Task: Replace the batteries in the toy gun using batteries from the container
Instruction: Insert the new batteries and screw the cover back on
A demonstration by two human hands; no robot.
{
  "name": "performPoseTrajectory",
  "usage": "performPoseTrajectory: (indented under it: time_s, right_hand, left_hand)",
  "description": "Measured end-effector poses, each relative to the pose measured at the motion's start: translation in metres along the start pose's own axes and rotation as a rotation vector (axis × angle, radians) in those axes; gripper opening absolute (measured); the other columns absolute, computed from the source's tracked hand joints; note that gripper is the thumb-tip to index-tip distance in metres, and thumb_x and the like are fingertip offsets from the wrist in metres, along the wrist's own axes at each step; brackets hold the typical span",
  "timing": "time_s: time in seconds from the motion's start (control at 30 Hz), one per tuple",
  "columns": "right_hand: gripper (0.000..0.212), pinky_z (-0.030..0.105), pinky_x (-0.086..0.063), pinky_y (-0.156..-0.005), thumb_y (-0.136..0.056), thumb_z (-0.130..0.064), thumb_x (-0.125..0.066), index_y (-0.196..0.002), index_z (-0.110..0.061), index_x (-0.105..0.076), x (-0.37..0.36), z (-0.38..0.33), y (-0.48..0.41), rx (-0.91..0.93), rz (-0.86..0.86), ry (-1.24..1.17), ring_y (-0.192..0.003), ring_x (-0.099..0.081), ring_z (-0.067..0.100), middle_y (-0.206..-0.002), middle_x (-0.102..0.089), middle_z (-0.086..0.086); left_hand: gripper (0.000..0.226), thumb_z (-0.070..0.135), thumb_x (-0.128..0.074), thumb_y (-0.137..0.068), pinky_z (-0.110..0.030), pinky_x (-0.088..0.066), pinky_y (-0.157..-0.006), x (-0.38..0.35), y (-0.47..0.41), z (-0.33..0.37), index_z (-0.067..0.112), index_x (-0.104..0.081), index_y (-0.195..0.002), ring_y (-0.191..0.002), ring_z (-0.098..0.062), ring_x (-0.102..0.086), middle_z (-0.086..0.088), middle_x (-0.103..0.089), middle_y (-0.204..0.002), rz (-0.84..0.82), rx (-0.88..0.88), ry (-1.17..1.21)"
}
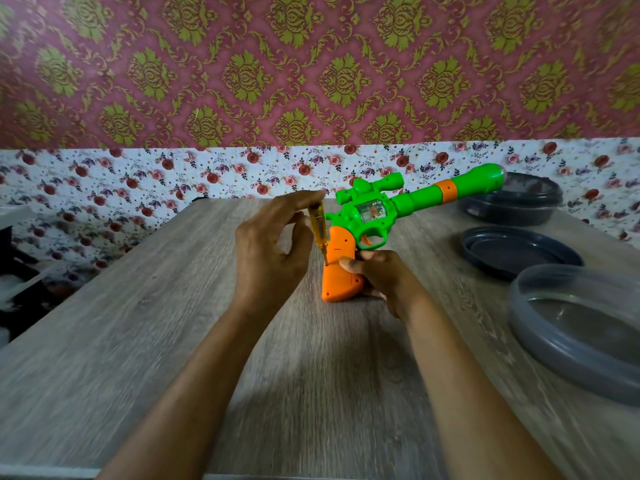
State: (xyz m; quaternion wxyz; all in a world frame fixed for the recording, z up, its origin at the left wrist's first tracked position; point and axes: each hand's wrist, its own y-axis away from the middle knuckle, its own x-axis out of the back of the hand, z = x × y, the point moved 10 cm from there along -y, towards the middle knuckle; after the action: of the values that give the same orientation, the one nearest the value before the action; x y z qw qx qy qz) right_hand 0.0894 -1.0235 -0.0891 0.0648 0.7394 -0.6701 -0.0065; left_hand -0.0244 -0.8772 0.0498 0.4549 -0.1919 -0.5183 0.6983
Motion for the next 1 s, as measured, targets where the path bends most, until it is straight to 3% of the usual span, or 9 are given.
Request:
performPoseTrajectory:
  time_s: [0.1,0.2,0.27,0.4,0.57,0.67,0.77,0.87,1.0]
  right_hand:
    - [0.033,0.039,-0.047,-0.090,-0.086,-0.014,-0.062,-0.119,-0.012,-0.060,-0.0005,0.0003,-0.0002,0.003,-0.005,-0.008,-0.112,-0.057,0.027,-0.121,-0.062,0.012]
    - [0.031,0.038,-0.048,-0.089,-0.086,-0.015,-0.062,-0.117,-0.013,-0.061,-0.0012,0.0008,-0.0019,0.005,-0.001,-0.001,-0.106,-0.059,0.025,-0.120,-0.063,0.012]
    - [0.031,0.037,-0.048,-0.087,-0.086,-0.015,-0.062,-0.117,-0.013,-0.061,-0.0013,0.0004,-0.0021,0.005,0.001,0.008,-0.101,-0.059,0.023,-0.119,-0.063,0.012]
    - [0.031,0.037,-0.047,-0.090,-0.086,-0.016,-0.061,-0.117,-0.014,-0.061,-0.0006,0.0008,-0.0016,-0.006,0.005,0.032,-0.112,-0.058,0.027,-0.119,-0.062,0.011]
    - [0.030,0.036,-0.047,-0.088,-0.086,-0.016,-0.061,-0.116,-0.014,-0.061,-0.0011,0.0009,-0.0012,-0.009,0.001,0.028,-0.113,-0.058,0.027,-0.121,-0.062,0.012]
    - [0.032,0.034,-0.047,-0.085,-0.087,-0.015,-0.061,-0.119,-0.012,-0.060,-0.0016,0.0014,-0.0010,-0.007,-0.006,0.013,-0.111,-0.058,0.026,-0.121,-0.062,0.012]
    - [0.033,0.034,-0.048,-0.084,-0.086,-0.016,-0.061,-0.119,-0.012,-0.060,-0.0014,0.0021,-0.0017,-0.011,-0.006,0.013,-0.110,-0.058,0.025,-0.122,-0.062,0.012]
    - [0.031,0.036,-0.047,-0.089,-0.086,-0.017,-0.062,-0.117,-0.013,-0.061,-0.0004,0.0030,-0.0031,-0.016,0.008,0.023,-0.112,-0.058,0.026,-0.121,-0.062,0.011]
    - [0.029,0.041,-0.047,-0.094,-0.085,-0.016,-0.064,-0.114,-0.013,-0.062,0.0011,0.0030,-0.0027,-0.014,0.021,0.020,-0.113,-0.057,0.028,-0.121,-0.062,0.012]
  left_hand:
    - [0.030,0.009,-0.053,-0.084,-0.020,-0.049,-0.090,-0.0028,0.0013,0.0017,0.015,-0.067,-0.110,-0.114,-0.001,-0.055,0.007,-0.060,-0.118,-0.028,-0.014,-0.005]
    - [0.019,0.017,-0.066,-0.082,-0.023,-0.052,-0.078,0.0000,0.0009,-0.0013,0.016,-0.069,-0.101,-0.103,-0.007,-0.056,-0.002,-0.057,-0.111,0.008,0.001,0.008]
    - [0.018,0.017,-0.072,-0.080,-0.026,-0.052,-0.071,0.0015,0.0000,-0.0039,0.019,-0.067,-0.097,-0.092,-0.010,-0.058,0.002,-0.055,-0.100,0.019,0.022,0.026]
    - [0.022,0.012,-0.066,-0.085,-0.023,-0.054,-0.076,0.0022,-0.0004,-0.0031,0.022,-0.062,-0.104,-0.089,0.002,-0.061,0.018,-0.060,-0.096,0.014,0.027,0.019]
    - [0.028,0.005,-0.055,-0.087,-0.010,-0.047,-0.083,0.0008,-0.0001,0.0004,0.021,-0.062,-0.109,-0.100,0.013,-0.056,0.019,-0.060,-0.105,0.002,0.004,-0.014]
    - [0.020,0.013,-0.056,-0.087,-0.017,-0.051,-0.079,-0.0005,0.0001,0.0034,0.020,-0.066,-0.103,-0.103,0.001,-0.059,0.010,-0.062,-0.109,-0.003,-0.011,0.015]
    - [0.014,0.021,-0.065,-0.083,-0.025,-0.052,-0.069,0.0017,0.0005,-0.0002,0.017,-0.070,-0.096,-0.093,-0.003,-0.058,0.002,-0.057,-0.102,0.025,0.005,0.011]
    - [0.015,0.013,-0.067,-0.084,-0.014,-0.048,-0.066,0.0044,-0.0006,-0.0014,0.019,-0.067,-0.097,-0.084,0.006,-0.054,0.005,-0.056,-0.096,0.041,0.004,-0.005]
    - [0.024,0.004,-0.061,-0.087,-0.004,-0.043,-0.076,0.0045,-0.0010,-0.0015,0.020,-0.064,-0.106,-0.086,0.013,-0.057,0.011,-0.063,-0.098,0.038,0.018,-0.038]
